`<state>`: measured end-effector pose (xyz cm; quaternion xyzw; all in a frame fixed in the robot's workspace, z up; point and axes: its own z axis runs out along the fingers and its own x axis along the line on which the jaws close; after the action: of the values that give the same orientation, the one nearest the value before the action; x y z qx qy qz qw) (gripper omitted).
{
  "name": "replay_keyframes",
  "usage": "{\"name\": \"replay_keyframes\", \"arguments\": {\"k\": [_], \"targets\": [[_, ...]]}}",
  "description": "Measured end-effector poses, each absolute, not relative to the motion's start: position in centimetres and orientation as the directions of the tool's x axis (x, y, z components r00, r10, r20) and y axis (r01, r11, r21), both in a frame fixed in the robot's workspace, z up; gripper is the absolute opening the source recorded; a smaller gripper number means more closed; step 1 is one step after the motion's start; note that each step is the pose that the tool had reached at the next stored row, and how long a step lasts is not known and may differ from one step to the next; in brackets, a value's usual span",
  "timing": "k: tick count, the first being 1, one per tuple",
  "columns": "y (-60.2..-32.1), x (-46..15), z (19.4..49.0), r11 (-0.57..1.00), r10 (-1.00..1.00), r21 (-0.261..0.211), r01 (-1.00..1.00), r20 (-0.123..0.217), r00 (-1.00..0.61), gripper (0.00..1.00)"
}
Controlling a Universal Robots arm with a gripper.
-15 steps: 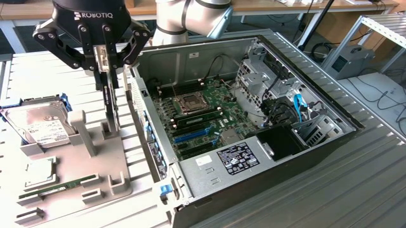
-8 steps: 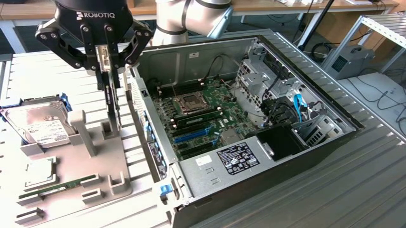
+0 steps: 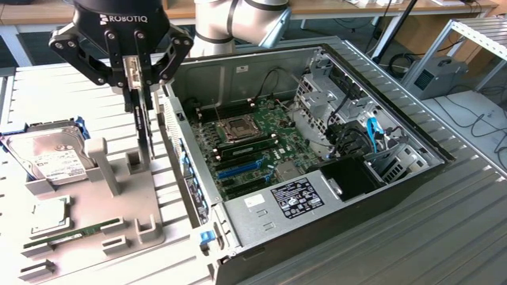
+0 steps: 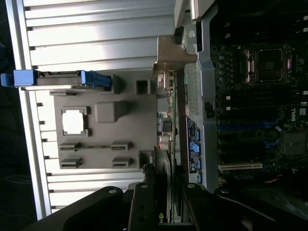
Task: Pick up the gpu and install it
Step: 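Pick up the gpu and move the gpu toward the slot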
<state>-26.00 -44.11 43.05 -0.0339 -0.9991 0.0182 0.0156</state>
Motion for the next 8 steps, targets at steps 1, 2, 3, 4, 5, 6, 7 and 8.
{"name": "replay_keyframes", "arguments": {"k": [1, 2, 3, 4, 5, 6, 7, 8], "targets": [[-44.11, -25.97, 43.05, 0.997, 0.068, -0.037, 0.067, 0.03, -0.997, 0.26], [-44.11, -25.93, 43.05, 0.997, 0.068, -0.037, 0.067, 0.03, -0.997, 0.26], [-44.11, -25.9, 43.05, 0.997, 0.068, -0.037, 0.067, 0.03, -0.997, 0.26], [-44.11, -25.86, 43.05, 0.997, 0.068, -0.037, 0.067, 0.03, -0.997, 0.26], [-44.11, -25.81, 43.06, 0.997, 0.068, -0.037, 0.067, 0.03, -0.997, 0.26], [-44.11, -25.77, 43.06, 0.997, 0.068, -0.038, 0.067, 0.03, -0.997, 0.26], [-44.11, -25.73, 43.05, 0.997, 0.068, -0.037, 0.067, 0.03, -0.997, 0.26], [-44.11, -25.68, 43.05, 0.997, 0.068, -0.038, 0.067, 0.03, -0.997, 0.26]]}}
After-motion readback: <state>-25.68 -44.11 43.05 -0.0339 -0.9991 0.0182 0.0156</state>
